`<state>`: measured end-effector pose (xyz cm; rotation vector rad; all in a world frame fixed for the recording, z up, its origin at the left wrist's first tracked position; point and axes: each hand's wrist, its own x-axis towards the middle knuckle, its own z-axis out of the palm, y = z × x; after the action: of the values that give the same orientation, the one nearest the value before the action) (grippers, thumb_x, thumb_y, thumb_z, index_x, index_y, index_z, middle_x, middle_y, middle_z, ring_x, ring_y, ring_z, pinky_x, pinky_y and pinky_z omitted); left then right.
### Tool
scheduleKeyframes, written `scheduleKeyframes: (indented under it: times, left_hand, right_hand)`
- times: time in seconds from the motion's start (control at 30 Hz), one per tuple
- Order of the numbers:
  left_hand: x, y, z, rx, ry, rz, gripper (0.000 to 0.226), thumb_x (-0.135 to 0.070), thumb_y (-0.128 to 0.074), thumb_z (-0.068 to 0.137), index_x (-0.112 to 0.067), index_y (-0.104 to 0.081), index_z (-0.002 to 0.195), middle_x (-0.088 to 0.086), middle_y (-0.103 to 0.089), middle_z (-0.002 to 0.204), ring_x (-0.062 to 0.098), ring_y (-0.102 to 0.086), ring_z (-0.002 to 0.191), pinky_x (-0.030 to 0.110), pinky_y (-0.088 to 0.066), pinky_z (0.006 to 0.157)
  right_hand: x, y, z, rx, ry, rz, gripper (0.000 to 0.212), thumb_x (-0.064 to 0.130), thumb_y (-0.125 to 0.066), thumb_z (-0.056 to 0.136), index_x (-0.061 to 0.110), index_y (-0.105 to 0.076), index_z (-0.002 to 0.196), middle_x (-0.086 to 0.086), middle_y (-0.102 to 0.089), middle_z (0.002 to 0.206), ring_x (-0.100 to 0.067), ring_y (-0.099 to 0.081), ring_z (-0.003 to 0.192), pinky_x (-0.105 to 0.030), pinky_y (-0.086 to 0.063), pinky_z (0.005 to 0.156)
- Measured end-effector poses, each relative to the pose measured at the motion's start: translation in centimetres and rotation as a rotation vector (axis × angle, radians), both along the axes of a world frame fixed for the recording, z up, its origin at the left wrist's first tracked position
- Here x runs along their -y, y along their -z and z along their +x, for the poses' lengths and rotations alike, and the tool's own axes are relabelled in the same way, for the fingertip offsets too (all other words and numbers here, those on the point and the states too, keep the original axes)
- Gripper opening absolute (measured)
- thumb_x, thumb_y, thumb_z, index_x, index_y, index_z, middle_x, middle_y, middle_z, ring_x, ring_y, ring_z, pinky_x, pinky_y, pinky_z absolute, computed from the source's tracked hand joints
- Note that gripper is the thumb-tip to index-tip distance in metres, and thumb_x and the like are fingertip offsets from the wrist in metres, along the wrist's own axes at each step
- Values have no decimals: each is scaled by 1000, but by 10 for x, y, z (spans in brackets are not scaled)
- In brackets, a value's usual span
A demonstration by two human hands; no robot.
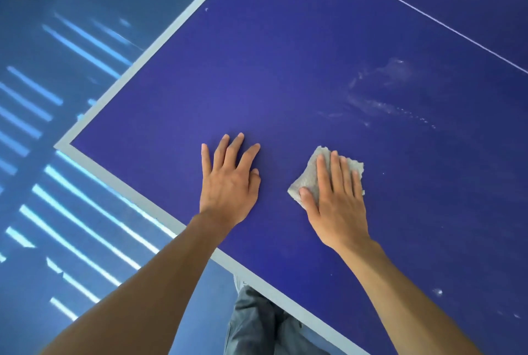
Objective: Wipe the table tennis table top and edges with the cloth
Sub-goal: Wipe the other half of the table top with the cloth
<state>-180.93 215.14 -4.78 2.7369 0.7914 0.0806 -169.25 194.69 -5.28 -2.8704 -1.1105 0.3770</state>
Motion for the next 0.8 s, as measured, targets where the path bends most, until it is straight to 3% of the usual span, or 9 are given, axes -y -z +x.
scheduleKeyframes:
  times: [0.13, 0.23, 0.3, 0.4, 0.53, 0.7, 0.8]
  left_hand:
    - [-4, 12, 45, -77, 28, 30, 52, -37, -31, 106, -30, -35, 158, 6, -21, 170, 33, -13, 158, 64, -3, 125]
    - [-6, 21, 49, -83, 1, 74, 53, -41, -25, 106, -34, -32, 158, 4, -21, 170, 31, -12, 158, 63, -4, 125]
    - [-7, 23, 48, -89, 4, 76, 53, -41, -25, 105, -34, -34, 157, 3, -22, 170, 30, -13, 158, 63, -4, 125]
    - [-6, 19, 50, -94, -2, 62, 54, -41, -24, 105, -33, -38, 156, 4, -24, 169, 30, -14, 157, 63, -5, 125]
    - [-6, 13, 51, -100, -12, 43, 55, -40, -25, 104, -30, -44, 154, 4, -26, 169, 30, -17, 157, 61, -6, 126]
    - [-2, 8, 54, -109, -37, 18, 57, -41, -24, 103, -30, -45, 155, 4, -27, 169, 31, -18, 157, 60, -5, 127]
    - [-1, 8, 54, -97, -42, 21, 57, -41, -26, 102, -28, -46, 154, 5, -29, 168, 32, -19, 157, 60, -5, 126]
  right_hand:
    - [-15, -1, 87, 2, 362, -8, 73, 52, -19, 108, 11, -4, 167, -18, -7, 174, -35, -7, 161, -53, -7, 129]
    - [-69, 2, 137, -67, 691, 10, 77, 54, -20, 109, 10, 7, 166, -18, 7, 174, -34, 6, 161, -54, 3, 129]
    - [-110, 4, 142, -64, 636, 31, 77, 53, -20, 109, 9, 7, 166, -19, 8, 174, -35, 7, 161, -55, 4, 129]
    - [-143, 5, 110, -16, 281, 81, 74, 52, -23, 110, 10, 1, 166, -19, 2, 174, -37, 2, 161, -56, 0, 129]
    - [-82, 9, 65, 25, -29, 98, 73, 55, -22, 109, 13, -10, 167, -18, -10, 174, -34, -8, 161, -53, -11, 130]
    - [45, 5, 102, 11, 190, 29, 77, 58, -23, 106, 11, -17, 167, -21, -19, 171, -41, -20, 157, -59, -20, 125]
    - [71, 1, 162, -4, 404, 3, 81, 57, -17, 103, 5, -13, 165, -24, -16, 171, -42, -17, 158, -58, -15, 128]
